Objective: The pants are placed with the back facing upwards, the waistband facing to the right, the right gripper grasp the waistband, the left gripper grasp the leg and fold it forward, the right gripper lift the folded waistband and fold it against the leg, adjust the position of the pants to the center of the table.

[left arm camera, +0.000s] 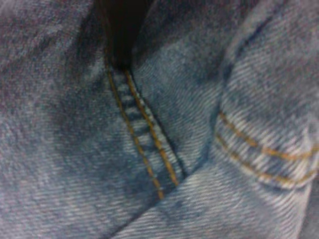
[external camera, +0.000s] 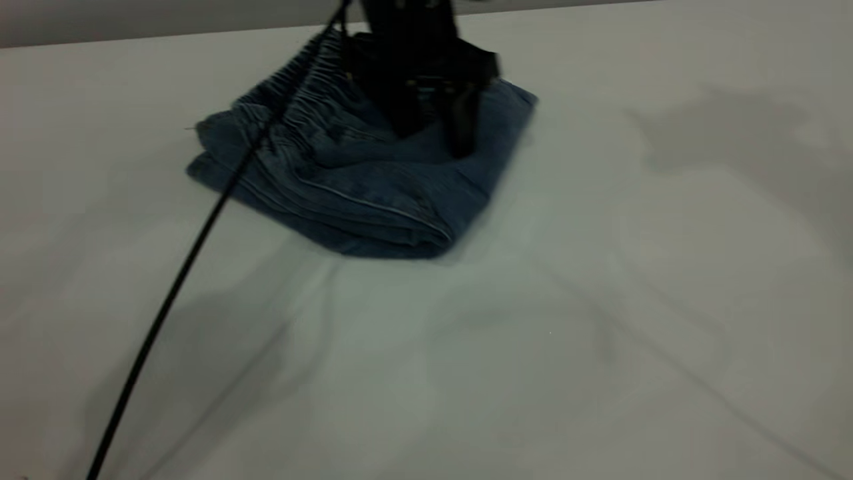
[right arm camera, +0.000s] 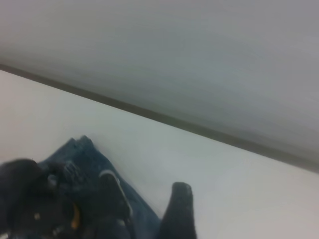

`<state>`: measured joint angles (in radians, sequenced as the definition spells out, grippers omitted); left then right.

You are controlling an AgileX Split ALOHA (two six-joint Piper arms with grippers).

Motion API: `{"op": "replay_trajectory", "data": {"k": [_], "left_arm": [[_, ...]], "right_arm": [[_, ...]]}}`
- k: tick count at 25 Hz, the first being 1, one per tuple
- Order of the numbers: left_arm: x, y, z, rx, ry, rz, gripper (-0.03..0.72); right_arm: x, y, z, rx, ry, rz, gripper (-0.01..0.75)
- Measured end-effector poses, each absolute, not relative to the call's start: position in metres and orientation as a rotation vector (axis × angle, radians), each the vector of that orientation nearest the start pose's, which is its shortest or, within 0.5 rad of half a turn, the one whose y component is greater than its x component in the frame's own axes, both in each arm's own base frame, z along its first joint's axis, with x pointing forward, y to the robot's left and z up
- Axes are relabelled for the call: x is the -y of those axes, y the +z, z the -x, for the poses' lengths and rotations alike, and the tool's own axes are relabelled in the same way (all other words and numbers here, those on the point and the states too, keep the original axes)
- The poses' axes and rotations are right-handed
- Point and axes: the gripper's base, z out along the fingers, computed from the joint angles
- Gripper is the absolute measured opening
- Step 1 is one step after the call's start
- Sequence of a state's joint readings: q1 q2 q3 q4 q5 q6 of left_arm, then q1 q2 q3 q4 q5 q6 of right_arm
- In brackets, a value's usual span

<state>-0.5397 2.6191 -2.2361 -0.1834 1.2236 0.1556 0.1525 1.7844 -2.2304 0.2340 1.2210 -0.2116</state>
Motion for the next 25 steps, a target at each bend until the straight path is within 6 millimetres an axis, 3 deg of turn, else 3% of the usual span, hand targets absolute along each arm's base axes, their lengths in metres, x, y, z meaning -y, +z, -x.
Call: {"op": "replay_trajectory", "data": {"k": [5,9,17,22,25], "left_arm": [[0.303,0.109,-0.43,-2.846,-0.214,-1.045,0.529],[0.297,0.134,-0.441,-2.668,-0.064,-1.229,0.529],[0.286,0.133,-0.448,-2.321,0.209,-1.802,0.529],[0.278,0.132,-0.453,-2.221,0.107,-1.932,0.529],[0.265,0.118,-0.458,-2.212,0.028,-1.987,0.529]], "right_arm": [[-0.076,0.481,-0.364,-2.201,0.259,0.432,0.588],[-0.076,0.481,-0.364,-2.201,0.259,0.432,0.588],[-0.076,0.481,-0.364,-2.201,0.258,0.431,0.588],[-0.076,0.481,-0.364,-2.201,0.258,0.432,0.588],[-0.076,0.481,-0.364,-2.201,0.258,0.432,0.587]]}}
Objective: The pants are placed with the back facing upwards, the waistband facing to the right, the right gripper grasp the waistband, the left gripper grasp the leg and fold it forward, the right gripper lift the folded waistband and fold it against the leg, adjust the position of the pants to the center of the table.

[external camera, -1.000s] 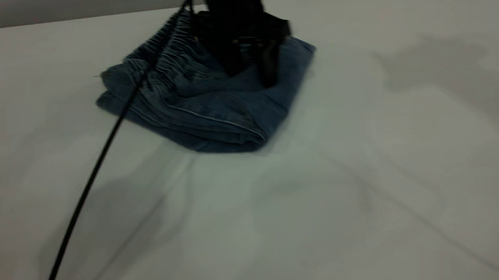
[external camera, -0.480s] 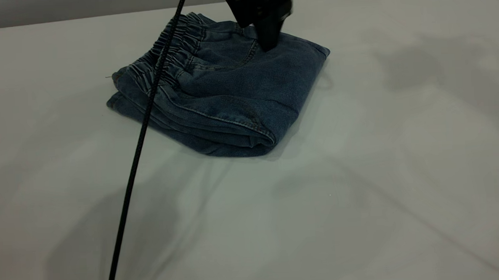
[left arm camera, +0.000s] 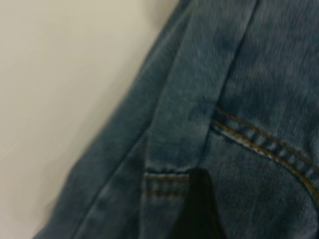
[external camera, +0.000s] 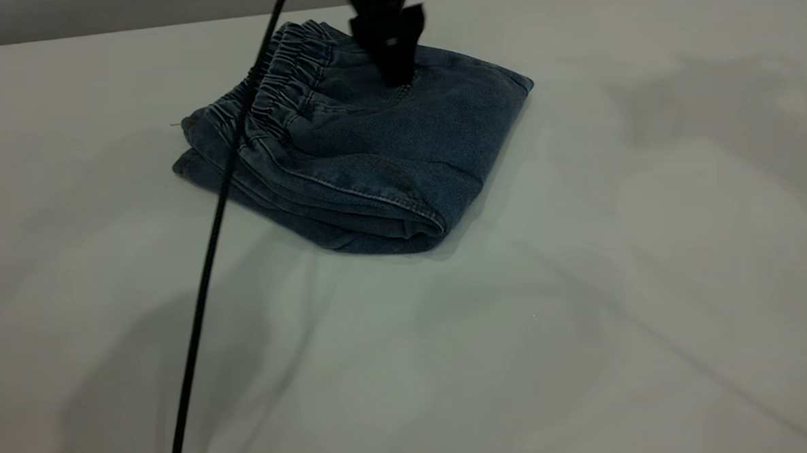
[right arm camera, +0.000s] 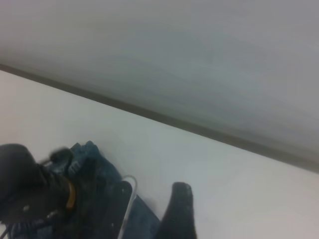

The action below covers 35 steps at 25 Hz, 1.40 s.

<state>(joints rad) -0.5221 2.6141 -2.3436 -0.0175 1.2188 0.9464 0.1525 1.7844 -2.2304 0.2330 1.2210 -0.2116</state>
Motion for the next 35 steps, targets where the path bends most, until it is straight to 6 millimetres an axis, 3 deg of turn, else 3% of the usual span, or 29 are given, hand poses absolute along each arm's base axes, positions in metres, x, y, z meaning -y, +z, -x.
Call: {"op": "replay_trajectory", "data": {"k": [7,12,17,25,29,35], "left_arm": [[0.249,0.092,-0.454,-2.243,-0.011,-2.086,0.529],[0.25,0.084,-0.453,-2.366,-0.024,-1.969,0.529],[0.25,0.071,-0.452,-2.614,-0.039,-1.672,0.529],[0.251,0.074,-0.452,-2.945,-0.055,-0.999,0.529],[0.257,0.075,-0.448,-3.021,-0.061,-0.75,0.529],[0.271,0.076,-0.44,-3.094,-0.183,-0.514,0.529]], "right_arm": [[-0.076,0.481,-0.364,-2.201,0.257,0.434,0.587],[-0.076,0.481,-0.364,-2.2,0.259,0.434,0.587],[-0.076,0.481,-0.364,-2.2,0.26,0.434,0.587],[-0.076,0.481,-0.364,-2.2,0.262,0.435,0.587],[-0.076,0.481,-0.364,-2.2,0.264,0.434,0.587],[-0.077,0.481,-0.364,-2.2,0.266,0.434,0.587]]}}
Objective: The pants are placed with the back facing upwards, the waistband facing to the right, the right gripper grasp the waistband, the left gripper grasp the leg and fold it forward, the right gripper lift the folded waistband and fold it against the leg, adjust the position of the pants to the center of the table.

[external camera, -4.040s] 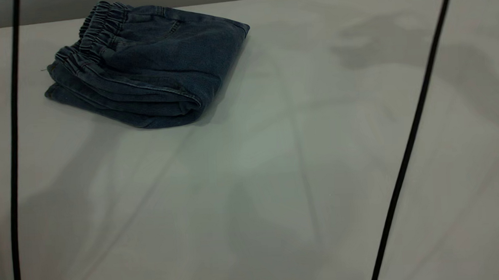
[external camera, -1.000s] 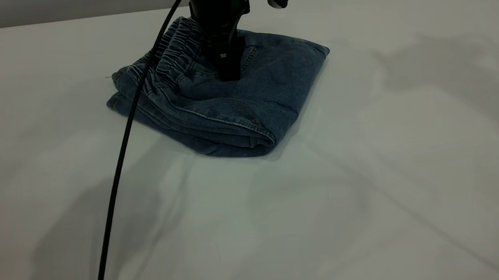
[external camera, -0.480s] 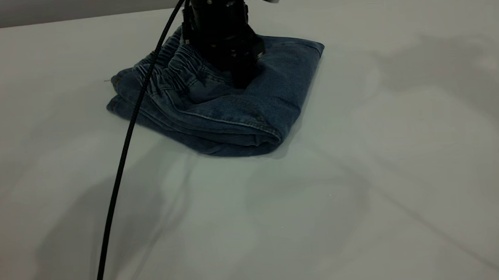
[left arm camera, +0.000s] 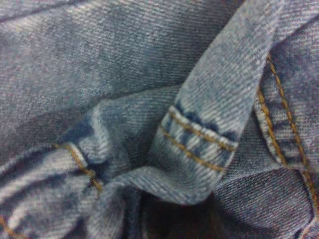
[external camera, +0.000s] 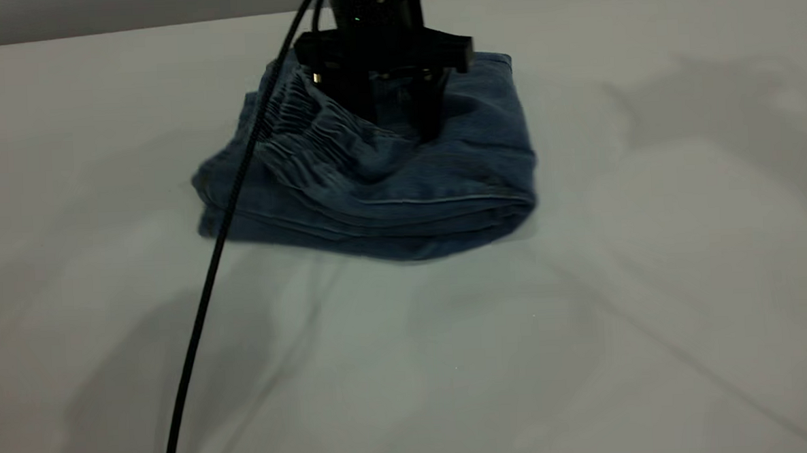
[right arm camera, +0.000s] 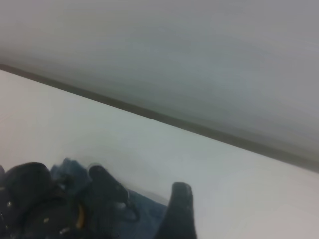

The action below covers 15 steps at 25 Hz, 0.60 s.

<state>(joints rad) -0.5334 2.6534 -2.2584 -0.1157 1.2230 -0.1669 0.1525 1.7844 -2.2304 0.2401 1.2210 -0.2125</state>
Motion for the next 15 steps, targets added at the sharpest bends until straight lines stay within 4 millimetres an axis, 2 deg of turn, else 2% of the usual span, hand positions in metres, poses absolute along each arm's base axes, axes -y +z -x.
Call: {"op": "replay_trajectory", "data": {"k": [5,8,10,15], "left_arm": [[0.276,0.077,-0.438,-3.112,-0.262,-0.477,0.529],[0.276,0.083,-0.442,-3.069,-0.249,-0.558,0.529],[0.278,0.097,-0.445,-3.011,-0.272,-0.625,0.529],[0.281,0.152,-0.45,-2.85,-0.311,-0.723,0.529]], "right_arm": [[-0.077,0.482,-0.364,-2.199,0.273,0.434,0.587],[-0.077,0.482,-0.364,-2.199,0.273,0.434,0.587],[-0.077,0.482,-0.364,-2.199,0.276,0.434,0.587],[-0.08,0.482,-0.363,-2.193,0.328,0.437,0.587]]}}
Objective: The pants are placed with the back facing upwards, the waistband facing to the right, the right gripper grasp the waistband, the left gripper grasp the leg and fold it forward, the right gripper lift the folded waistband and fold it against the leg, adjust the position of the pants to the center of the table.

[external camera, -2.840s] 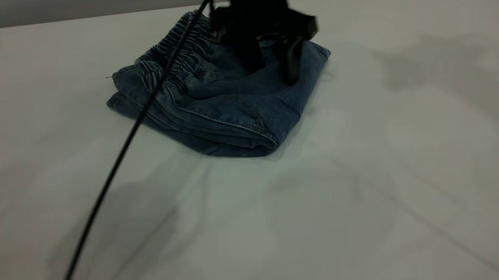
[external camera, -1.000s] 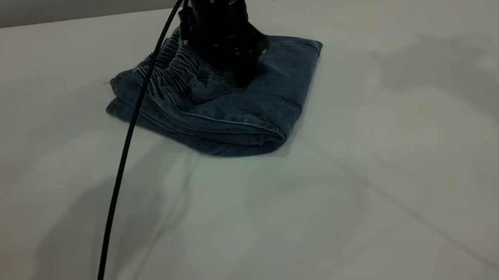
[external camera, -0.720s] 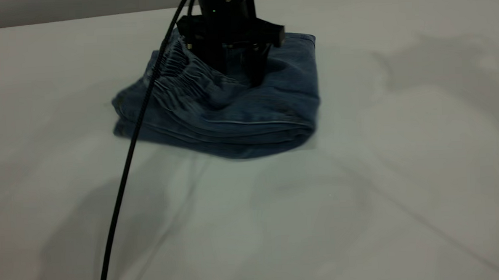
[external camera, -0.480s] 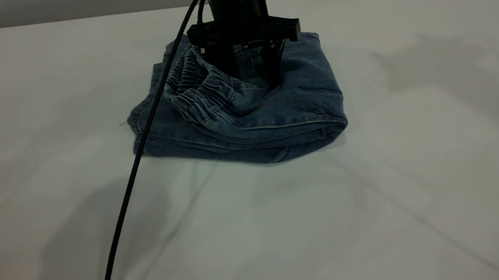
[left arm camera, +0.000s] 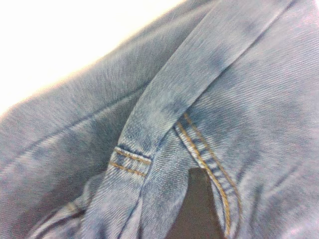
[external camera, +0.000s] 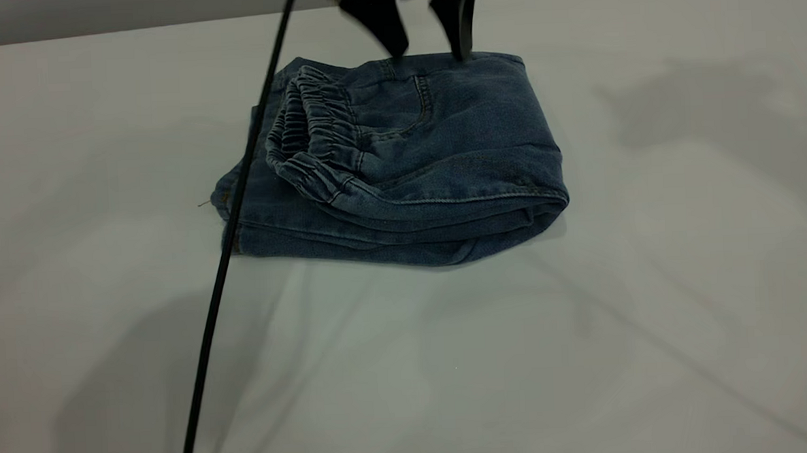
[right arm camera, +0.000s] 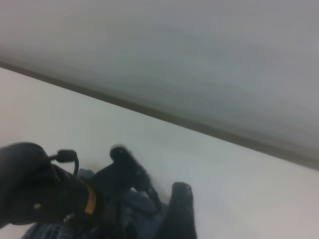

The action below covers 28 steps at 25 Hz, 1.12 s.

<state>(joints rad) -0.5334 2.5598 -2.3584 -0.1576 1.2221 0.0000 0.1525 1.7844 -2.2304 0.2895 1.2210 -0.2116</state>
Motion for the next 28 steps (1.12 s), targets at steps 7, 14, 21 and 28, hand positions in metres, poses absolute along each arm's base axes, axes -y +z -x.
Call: {"op": "replay_trajectory", "data": {"k": [7,14,21,28], "left_arm": [[0.267,0.244,-0.442,-2.616,-0.207,-0.842,0.529],[0.235,0.365,-0.409,-2.372,-0.106,-0.76,0.529],[0.194,0.457,-0.34,-2.221,-0.159,-0.685,0.529],[0.145,0.488,-0.253,-2.195,-0.19,-0.678,0.529]], "right_arm": [[-0.081,0.502,-0.343,-2.135,0.368,0.44,0.587],[-0.079,0.542,-0.28,-2.012,0.453,0.461,0.587],[-0.068,0.542,-0.201,-1.995,0.46,0.493,0.587],[-0.055,0.506,-0.119,-2.028,0.465,0.492,0.587]]}}
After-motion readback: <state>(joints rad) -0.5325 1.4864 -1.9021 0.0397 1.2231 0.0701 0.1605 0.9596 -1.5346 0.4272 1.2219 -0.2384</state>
